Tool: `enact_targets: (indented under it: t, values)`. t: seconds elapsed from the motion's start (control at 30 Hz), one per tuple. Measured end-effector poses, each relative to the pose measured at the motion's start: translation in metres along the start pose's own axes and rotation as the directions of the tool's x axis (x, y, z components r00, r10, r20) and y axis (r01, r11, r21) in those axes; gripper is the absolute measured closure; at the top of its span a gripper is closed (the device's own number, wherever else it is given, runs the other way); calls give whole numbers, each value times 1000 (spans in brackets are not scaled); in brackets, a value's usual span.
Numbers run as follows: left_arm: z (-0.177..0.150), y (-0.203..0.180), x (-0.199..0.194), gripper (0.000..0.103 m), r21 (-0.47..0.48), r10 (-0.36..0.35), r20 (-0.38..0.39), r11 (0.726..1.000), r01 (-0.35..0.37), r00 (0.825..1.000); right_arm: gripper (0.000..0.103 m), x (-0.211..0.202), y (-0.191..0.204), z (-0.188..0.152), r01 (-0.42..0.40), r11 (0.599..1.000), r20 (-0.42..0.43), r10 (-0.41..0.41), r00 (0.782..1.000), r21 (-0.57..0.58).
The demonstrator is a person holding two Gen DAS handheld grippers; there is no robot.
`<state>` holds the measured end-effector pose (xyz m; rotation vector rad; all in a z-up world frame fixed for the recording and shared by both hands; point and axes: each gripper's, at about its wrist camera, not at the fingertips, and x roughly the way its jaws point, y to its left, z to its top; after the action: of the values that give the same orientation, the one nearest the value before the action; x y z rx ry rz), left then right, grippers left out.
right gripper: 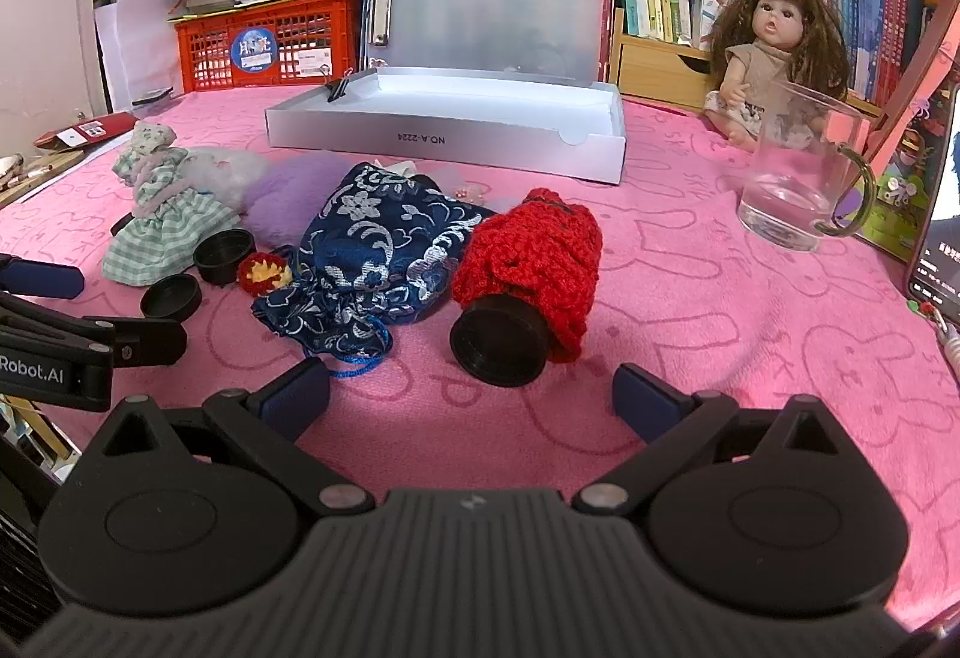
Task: Organize objects
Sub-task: 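Move the right tool toward the black lid by the red knitted cover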
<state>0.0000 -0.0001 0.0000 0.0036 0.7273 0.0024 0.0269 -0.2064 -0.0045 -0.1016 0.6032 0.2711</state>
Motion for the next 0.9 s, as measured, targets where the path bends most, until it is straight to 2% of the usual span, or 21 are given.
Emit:
enact_targets:
  t: [0.9]
  values:
    - [5, 1, 4, 0, -2, 5, 8, 1000, -5, 1000, 0, -3, 0, -1, -1, 1000, 12, 1, 1000, -2]
